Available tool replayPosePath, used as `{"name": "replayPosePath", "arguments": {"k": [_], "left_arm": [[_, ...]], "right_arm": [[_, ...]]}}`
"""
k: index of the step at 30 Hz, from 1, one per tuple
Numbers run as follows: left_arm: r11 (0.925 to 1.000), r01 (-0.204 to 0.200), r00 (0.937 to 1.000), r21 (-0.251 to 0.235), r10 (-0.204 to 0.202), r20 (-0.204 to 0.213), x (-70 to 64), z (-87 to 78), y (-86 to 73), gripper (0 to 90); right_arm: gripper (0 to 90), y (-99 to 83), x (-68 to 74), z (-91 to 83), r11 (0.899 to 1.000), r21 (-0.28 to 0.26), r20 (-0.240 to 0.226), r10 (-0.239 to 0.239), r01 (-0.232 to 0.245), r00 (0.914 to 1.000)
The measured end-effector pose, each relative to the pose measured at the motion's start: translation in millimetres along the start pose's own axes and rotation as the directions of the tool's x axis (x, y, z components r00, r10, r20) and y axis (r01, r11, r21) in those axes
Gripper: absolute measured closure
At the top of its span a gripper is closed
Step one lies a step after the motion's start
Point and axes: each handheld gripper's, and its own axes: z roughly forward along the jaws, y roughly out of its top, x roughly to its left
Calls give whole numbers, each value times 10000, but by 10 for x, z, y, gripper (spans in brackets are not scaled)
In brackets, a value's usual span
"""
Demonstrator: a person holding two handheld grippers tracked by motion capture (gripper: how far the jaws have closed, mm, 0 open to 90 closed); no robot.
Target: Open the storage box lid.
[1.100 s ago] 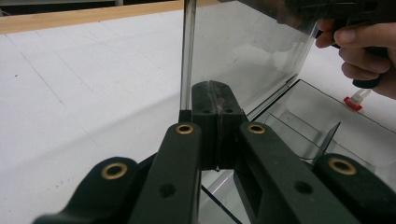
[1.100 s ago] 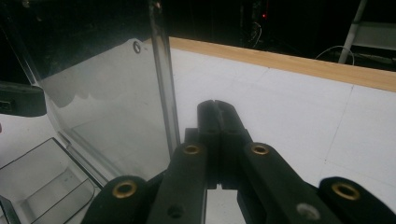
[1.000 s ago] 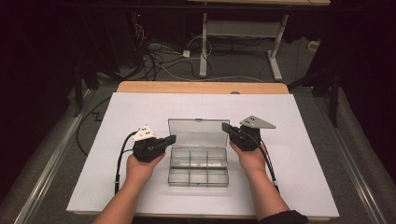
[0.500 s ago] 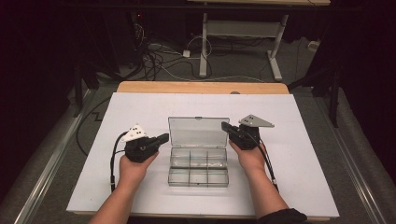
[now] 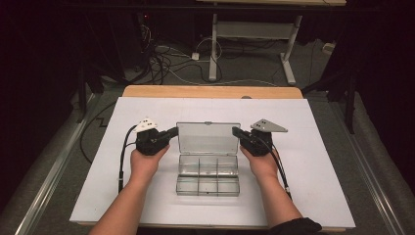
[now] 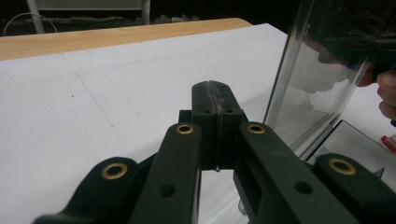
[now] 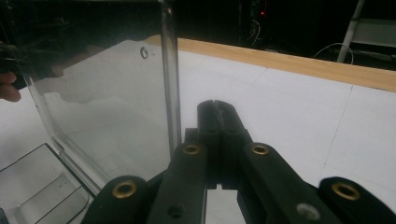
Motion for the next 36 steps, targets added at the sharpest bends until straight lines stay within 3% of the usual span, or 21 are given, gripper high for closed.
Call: {"name": "replayPosePath", "arguments": {"k": [11,21,30,31,32,36], "left_arm": [[9995,101,9999,299,-102,24,16,162,-18,875],[9970,450,9990,627,-448,-47,109,294,-82,875],[9894,785,9969,1218,-772,-150,179,422,-163,874],[9879,1077,9942,1115,-1062,-189,164,441,-170,875],[9875,819,9966,1348,-796,-219,189,435,-172,875],[9846,890,9958,1506,-849,-340,194,446,-177,874]], "right_arm": [[900,21,-61,52,9998,205,157,59,-62,9999],[900,-26,-141,155,9972,692,344,274,-298,9990],[900,-99,-210,283,9897,1386,473,291,-354,9985],[900,-107,-216,294,9888,1446,481,292,-358,9984],[900,-112,-219,303,9879,1502,516,302,-377,9982],[900,-135,-230,338,9845,1694,599,354,-451,9976]]}}
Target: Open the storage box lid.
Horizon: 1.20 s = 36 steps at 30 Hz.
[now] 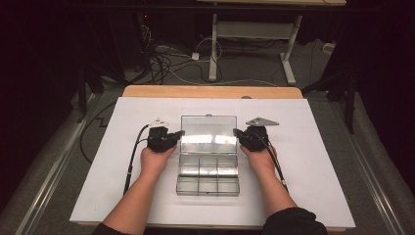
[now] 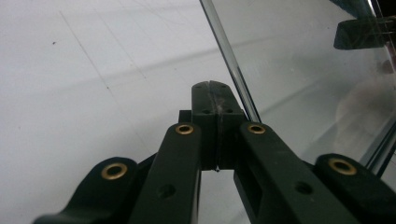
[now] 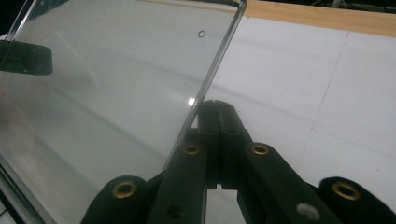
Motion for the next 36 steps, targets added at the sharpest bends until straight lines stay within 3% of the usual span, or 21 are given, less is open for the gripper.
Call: {"name": "replayPosePath", "arguments": {"k": [15,36], "left_arm": [[9965,135,9992,824,-103,-390,-8,58,5,875],[9887,245,9975,1476,-143,-693,10,75,-25,875]], "right_arm": [[900,-49,-5,102,9975,689,176,155,-166,9997],[900,-117,4,169,9905,1373,483,3,-70,9988]]}}
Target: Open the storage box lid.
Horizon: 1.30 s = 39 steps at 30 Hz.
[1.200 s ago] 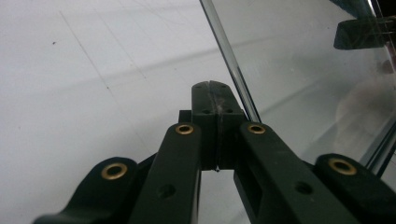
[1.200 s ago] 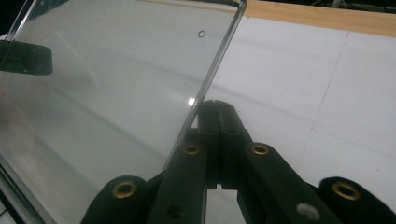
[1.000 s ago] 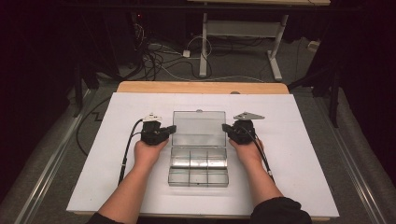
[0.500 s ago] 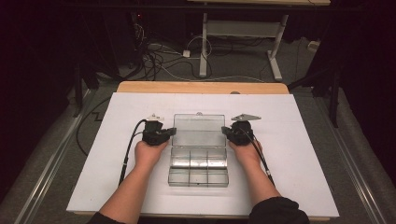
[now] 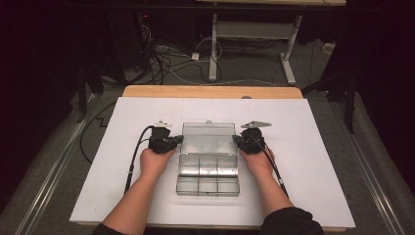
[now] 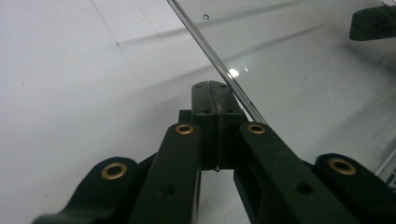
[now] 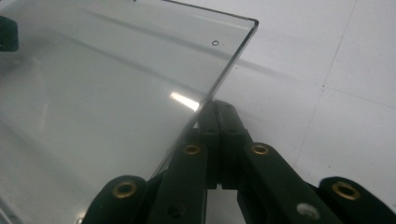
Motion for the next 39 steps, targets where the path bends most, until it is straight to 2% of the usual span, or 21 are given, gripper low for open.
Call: {"name": "replayPosePath", "arguments": {"k": [12,15,20,24,29,35,39], "left_arm": [[10000,-68,9999,62,69,-105,19,-20,-26,875],[10000,-6,10000,-18,6,-35,27,-38,-23,875],[9999,-60,10000,-144,60,-41,12,-81,-17,875],[9994,-39,10000,-347,38,-35,7,-150,-4,875],[9963,-197,9997,-831,207,121,-27,-274,-4,875],[9905,-610,9979,-1229,630,126,-107,-447,-72,874],[9852,-858,9961,-1483,878,70,-150,-570,-163,875]], "right_arm": [[900,-14,-15,14,10000,78,168,-3,2,9999],[900,-16,-29,18,9998,127,181,143,-146,9997],[900,-5,-20,-8,10000,21,457,-22,21,9990],[900,42,-31,-83,9991,-403,362,113,-98,9993],[900,96,5,-202,9976,-695,210,-2,16,9998],[900,116,145,-396,9924,-1111,87,-531,537,9986],[900,80,238,-547,9876,-1402,-81,-727,708,9973]]}}
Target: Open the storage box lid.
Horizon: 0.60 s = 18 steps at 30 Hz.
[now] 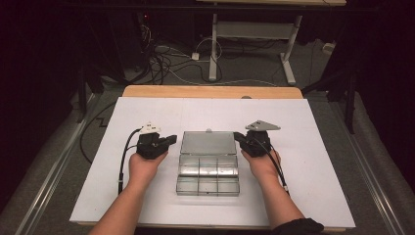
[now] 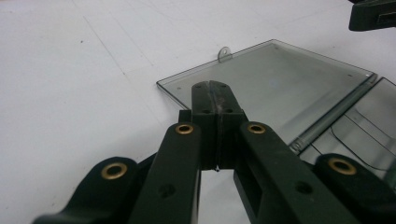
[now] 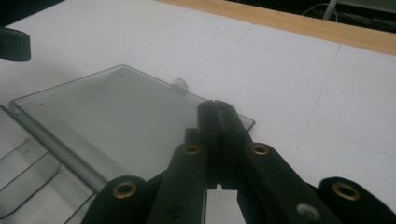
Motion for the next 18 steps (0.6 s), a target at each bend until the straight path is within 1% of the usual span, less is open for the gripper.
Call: {"name": "replayPosePath", "arguments": {"k": [3,5,8,11,13,15,18], "left_arm": [[9999,-16,10000,-157,17,67,-27,-89,-94,874],[9997,-71,9999,-254,74,127,-41,-144,-167,874],[9989,-51,9997,-475,63,246,-55,-237,-272,874],[9980,-123,9994,-627,142,304,-78,-330,-359,874],[9978,-233,9993,-627,250,264,-98,-381,-407,874],[9975,-390,9987,-593,408,303,-128,-416,-458,874],[9972,-434,9985,-607,453,316,-144,-470,-556,874]], "right_arm": [[900,-59,59,-106,9999,-96,-133,-36,35,9999],[900,-106,92,-169,9997,-162,-164,-163,160,9997],[900,-196,124,-247,9995,-199,-245,-259,254,9994],[900,-292,144,-314,9991,-226,-287,-374,368,9989],[900,-362,148,-351,9988,-286,-278,-408,400,9988],[900,-436,157,-389,9991,-281,-356,-315,305,9989],[900,-541,171,-450,9990,-297,-379,-330,319,9987]]}}
